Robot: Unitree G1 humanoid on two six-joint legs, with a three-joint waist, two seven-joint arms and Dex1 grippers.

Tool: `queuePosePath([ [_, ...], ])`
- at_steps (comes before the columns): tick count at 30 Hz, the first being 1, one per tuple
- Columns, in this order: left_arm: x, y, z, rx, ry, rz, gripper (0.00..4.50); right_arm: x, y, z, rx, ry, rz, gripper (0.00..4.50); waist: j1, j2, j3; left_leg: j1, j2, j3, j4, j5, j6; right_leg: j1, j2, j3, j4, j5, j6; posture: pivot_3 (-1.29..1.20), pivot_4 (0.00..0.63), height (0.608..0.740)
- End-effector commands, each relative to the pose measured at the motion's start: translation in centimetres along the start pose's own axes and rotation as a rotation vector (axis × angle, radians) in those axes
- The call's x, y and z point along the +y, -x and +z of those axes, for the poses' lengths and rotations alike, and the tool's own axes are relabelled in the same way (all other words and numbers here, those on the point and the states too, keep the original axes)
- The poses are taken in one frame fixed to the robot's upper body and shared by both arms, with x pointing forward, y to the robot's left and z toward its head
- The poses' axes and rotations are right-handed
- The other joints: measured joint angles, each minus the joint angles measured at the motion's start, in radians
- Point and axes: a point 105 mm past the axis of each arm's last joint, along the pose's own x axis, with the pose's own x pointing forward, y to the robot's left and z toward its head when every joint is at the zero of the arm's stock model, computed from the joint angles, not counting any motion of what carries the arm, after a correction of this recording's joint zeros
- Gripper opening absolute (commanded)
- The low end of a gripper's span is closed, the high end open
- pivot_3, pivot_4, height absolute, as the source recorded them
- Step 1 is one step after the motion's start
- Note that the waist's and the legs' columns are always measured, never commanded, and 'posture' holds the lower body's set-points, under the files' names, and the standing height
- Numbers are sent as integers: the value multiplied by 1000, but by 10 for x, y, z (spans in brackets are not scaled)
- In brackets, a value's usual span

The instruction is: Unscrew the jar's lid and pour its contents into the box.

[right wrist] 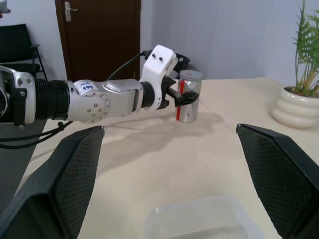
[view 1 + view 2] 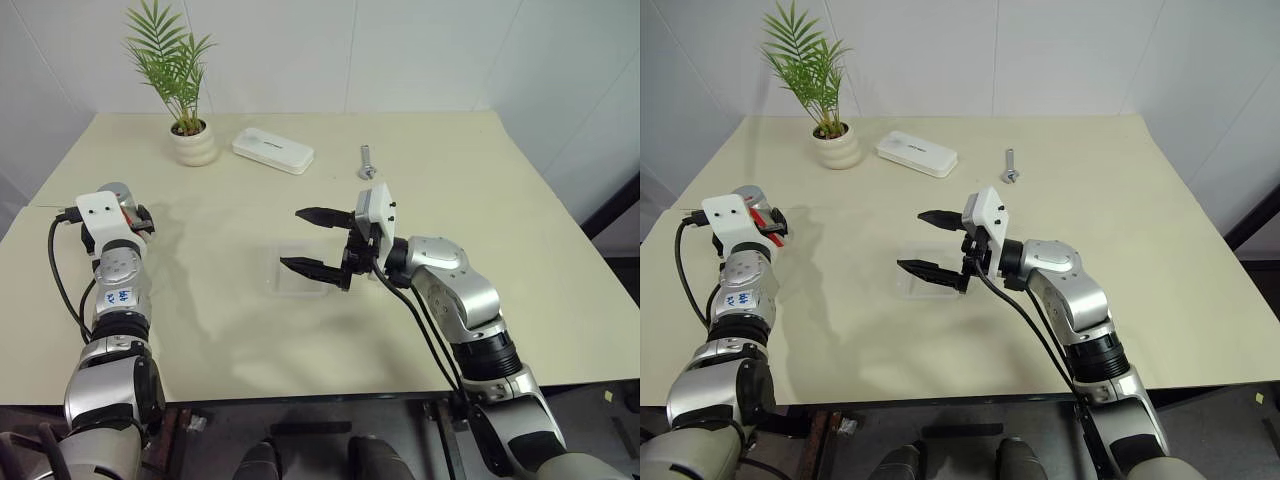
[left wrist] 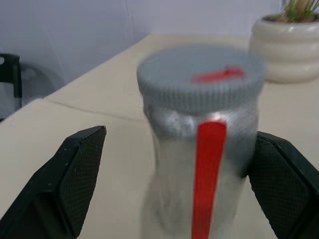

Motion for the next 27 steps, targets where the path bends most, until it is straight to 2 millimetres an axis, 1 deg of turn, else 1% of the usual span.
queuePosePath([
  [1,4,-6,23,-75,0,2,4468,0,4,15,-44,40,-15,4500,0,0,0,0,0,0,0,0,0,0,0,0,0,0,0,0,150,740],
  [4,5,-7,23,-75,5,-6,3899,0,7,13,-38,38,-25,4500,-1,0,0,0,0,0,0,0,0,0,0,0,0,0,0,0,150,740],
  [6,7,-7,20,-64,22,-8,3309,0,9,12,-34,35,-27,4500,-2,0,0,0,0,0,0,0,0,0,0,0,0,0,0,0,150,740],
  [10,8,-7,22,-78,48,-23,2094,0,15,6,-19,24,-44,4500,-1,0,0,0,0,0,0,0,0,0,0,0,0,0,0,0,150,740],
  [11,8,-7,23,-80,56,-28,1886,0,16,5,-17,20,-51,4500,-1,0,0,0,0,0,0,0,0,0,0,0,0,0,0,0,150,740],
  [13,4,-7,29,-112,87,-59,1866,-1,18,1,-12,12,-66,4500,-1,0,0,0,0,0,0,0,0,0,0,0,0,0,0,0,150,740],
  [15,-5,-6,42,-174,82,-128,1866,-2,21,-1,-3,9,-80,4500,-1,0,0,0,0,0,0,0,0,0,0,0,0,0,0,0,150,740],
  [17,-21,-1,58,-251,81,-250,1866,-3,23,-2,3,12,-92,4500,0,0,0,0,0,0,0,0,0,0,0,0,0,0,0,0,150,740],
  [19,-37,11,72,-321,70,-408,1866,-6,25,1,2,16,-108,4500,0,0,0,0,0,0,0,0,0,0,0,0,0,0,0,0,150,740],
  [20,-42,18,77,-338,58,-466,1866,-7,26,3,-1,16,-114,4500,-1,0,0,-1,0,0,-1,0,0,0,0,0,-1,0,0,0,150,740],
  [23,-50,49,88,-348,22,-674,1866,-6,28,14,-11,7,-105,4500,-9,0,0,0,1,2,-2,0,-1,0,0,2,-1,0,0,0,150,740],
  [24,-54,64,91,-331,44,-778,1866,-4,29,17,-9,1,-95,4500,-12,0,0,0,2,3,-2,-1,-1,0,0,2,0,0,-1,0,150,740],
  [25,-59,82,98,-327,23,-902,1866,-3,29,18,1,-2,-76,4500,-17,0,0,0,3,3,-2,-1,-1,-1,2,2,0,-1,-1,0,150,740],
  [26,-64,96,102,-317,5,-989,1866,-2,29,19,10,-5,-63,4500,-19,0,0,0,4,3,-2,-1,-2,-2,2,3,0,-1,-2,0,150,740],
  [27,-67,112,106,-280,-16,-1109,1866,0,26,25,21,9,-40,4500,-20,0,0,0,5,3,-2,-2,-2,-3,3,2,1,-2,-4,0,150,740],
])
